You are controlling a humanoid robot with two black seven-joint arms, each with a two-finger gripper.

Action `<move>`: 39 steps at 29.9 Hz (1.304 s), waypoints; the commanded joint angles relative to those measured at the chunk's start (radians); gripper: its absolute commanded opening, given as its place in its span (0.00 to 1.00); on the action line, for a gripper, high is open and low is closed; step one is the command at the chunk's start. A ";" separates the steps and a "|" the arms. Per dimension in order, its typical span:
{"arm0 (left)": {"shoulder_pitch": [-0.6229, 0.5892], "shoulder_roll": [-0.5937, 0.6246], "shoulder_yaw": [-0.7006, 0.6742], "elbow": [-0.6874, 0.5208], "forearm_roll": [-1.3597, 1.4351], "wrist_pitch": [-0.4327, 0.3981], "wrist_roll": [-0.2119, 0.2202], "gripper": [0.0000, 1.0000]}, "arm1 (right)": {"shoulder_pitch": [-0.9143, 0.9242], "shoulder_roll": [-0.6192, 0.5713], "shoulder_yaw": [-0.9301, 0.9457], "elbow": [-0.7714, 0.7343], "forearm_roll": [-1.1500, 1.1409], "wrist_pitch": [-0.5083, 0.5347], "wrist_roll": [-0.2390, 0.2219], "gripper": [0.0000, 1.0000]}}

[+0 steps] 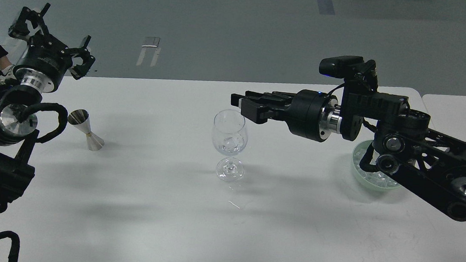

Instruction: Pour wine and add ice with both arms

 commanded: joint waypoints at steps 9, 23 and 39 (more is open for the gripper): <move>-0.009 0.012 0.015 0.005 0.006 0.007 -0.007 1.00 | -0.022 0.146 0.373 -0.056 0.007 -0.015 0.002 1.00; -0.044 0.092 0.018 0.003 0.020 -0.053 0.005 0.99 | -0.069 0.331 0.730 -0.232 0.342 -0.128 0.007 1.00; -0.233 0.018 0.176 0.219 0.022 -0.060 -0.194 0.99 | 0.017 0.328 0.879 -0.752 1.001 -0.296 0.010 1.00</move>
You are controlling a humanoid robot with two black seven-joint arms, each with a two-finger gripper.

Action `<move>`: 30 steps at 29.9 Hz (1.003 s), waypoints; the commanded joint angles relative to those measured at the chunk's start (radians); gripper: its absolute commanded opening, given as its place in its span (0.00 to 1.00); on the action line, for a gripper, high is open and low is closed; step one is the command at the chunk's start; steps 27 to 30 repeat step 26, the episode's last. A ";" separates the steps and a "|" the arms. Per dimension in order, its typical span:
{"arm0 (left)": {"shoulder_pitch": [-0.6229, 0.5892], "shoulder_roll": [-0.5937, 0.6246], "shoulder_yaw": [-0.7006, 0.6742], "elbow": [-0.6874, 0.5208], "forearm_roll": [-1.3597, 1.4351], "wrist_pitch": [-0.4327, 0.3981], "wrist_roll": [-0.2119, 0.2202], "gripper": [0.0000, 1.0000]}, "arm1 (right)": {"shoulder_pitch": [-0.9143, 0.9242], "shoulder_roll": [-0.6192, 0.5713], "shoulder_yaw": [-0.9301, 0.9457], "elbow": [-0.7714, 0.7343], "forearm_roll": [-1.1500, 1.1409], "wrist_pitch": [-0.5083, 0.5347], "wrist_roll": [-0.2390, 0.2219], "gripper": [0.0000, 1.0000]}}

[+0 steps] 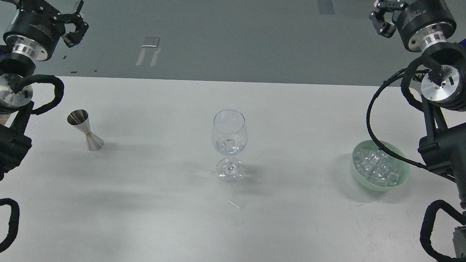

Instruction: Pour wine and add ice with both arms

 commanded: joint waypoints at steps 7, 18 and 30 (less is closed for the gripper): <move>-0.118 -0.063 0.216 0.172 -0.013 0.000 -0.130 0.99 | 0.098 0.030 -0.011 -0.212 0.132 0.072 0.008 1.00; -0.164 -0.104 0.215 0.222 -0.021 -0.012 -0.122 0.99 | 0.164 0.037 -0.013 -0.355 0.132 0.174 0.109 1.00; -0.184 -0.105 0.210 0.216 -0.026 -0.034 -0.122 0.99 | 0.155 0.030 -0.013 -0.321 0.134 0.178 0.108 1.00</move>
